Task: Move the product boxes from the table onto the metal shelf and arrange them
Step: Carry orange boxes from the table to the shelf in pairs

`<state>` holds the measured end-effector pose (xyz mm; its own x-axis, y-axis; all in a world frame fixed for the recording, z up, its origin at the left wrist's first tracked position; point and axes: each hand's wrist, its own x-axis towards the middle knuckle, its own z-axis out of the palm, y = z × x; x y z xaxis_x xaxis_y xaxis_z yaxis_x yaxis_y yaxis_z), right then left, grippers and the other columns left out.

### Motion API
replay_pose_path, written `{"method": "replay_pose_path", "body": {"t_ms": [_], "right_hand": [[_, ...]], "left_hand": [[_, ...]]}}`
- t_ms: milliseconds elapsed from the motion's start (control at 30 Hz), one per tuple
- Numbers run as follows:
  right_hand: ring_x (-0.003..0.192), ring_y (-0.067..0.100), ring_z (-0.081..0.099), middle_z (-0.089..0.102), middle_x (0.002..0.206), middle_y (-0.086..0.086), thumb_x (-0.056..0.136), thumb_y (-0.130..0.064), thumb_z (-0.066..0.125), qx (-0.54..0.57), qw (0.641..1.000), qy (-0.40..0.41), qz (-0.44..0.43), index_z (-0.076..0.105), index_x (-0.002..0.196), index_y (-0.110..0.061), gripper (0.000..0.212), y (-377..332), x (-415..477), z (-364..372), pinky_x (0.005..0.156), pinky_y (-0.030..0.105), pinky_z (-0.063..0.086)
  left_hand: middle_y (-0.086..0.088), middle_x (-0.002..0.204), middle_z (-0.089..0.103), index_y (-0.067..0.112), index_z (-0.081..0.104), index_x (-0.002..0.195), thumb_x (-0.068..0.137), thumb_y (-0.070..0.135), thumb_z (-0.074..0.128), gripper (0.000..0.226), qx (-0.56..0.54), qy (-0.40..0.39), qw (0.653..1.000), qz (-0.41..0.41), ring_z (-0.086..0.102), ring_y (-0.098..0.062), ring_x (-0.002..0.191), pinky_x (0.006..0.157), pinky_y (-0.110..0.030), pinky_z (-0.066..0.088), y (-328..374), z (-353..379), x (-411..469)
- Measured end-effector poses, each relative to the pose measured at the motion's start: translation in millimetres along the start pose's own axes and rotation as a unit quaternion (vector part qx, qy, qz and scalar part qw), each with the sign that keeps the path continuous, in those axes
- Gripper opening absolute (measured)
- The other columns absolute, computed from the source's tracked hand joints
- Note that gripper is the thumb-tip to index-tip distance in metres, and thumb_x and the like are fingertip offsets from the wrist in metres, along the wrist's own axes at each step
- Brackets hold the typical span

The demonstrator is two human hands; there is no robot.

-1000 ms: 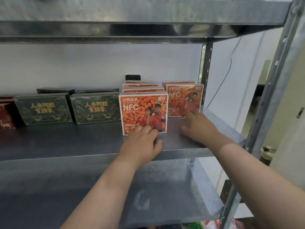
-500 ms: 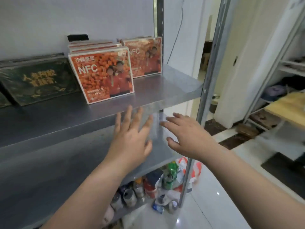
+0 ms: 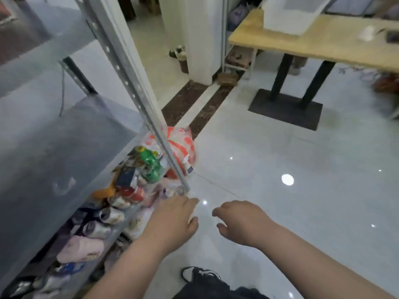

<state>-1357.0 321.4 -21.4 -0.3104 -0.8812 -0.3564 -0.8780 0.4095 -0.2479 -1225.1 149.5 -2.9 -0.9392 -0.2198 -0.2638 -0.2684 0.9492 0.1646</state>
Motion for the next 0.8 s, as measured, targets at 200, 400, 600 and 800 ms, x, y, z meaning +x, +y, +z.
{"method": "replay_pose_path", "body": {"t_ms": [200,400,600,800], "right_hand": [[0.108,0.026,0.059,0.062,0.116,0.001,0.101,-0.036,0.042,0.082,0.987,-0.045,0.127,0.056,0.129,-0.021,0.035,35.3,-100.7,76.5,0.081,0.037,0.05],[0.107,0.025,0.058,0.062,0.116,0.0,0.1,-0.036,0.044,0.139,0.95,-0.017,0.278,0.056,0.127,-0.021,0.033,18.7,-181.8,115.8,0.082,0.038,0.051],[0.105,0.026,0.061,0.062,0.116,0.001,0.097,-0.037,0.046,0.183,0.871,0.025,0.456,0.057,0.125,-0.022,0.033,-42.5,-226.6,152.4,0.077,0.036,0.05],[0.102,0.027,0.061,0.062,0.116,0.005,0.1,-0.037,0.044,0.253,0.747,0.053,0.613,0.054,0.133,-0.021,0.037,-141.5,-287.2,198.5,0.068,0.033,0.041]], "left_hand": [[0.003,0.12,0.064,0.023,0.053,0.138,0.083,0.047,0.027,0.065,0.033,-0.094,0.985,0.141,0.056,-0.023,0.114,0.095,-0.039,0.046,78.2,54.5,9.9],[0.004,0.122,0.062,0.025,0.051,0.139,0.084,0.05,0.022,0.067,0.068,-0.115,0.946,0.295,0.054,-0.02,0.114,0.097,-0.037,0.044,119.5,77.5,23.9],[0.004,0.132,0.055,0.026,0.041,0.146,0.083,0.056,0.014,0.075,0.112,-0.161,0.881,0.431,0.048,-0.021,0.122,0.102,-0.034,0.038,156.2,91.6,28.8],[0.003,0.128,0.058,0.026,0.044,0.143,0.095,0.045,0.044,0.052,0.143,-0.172,0.784,0.579,0.052,-0.022,0.117,0.095,-0.037,0.044,226.5,116.0,-21.8]]}}
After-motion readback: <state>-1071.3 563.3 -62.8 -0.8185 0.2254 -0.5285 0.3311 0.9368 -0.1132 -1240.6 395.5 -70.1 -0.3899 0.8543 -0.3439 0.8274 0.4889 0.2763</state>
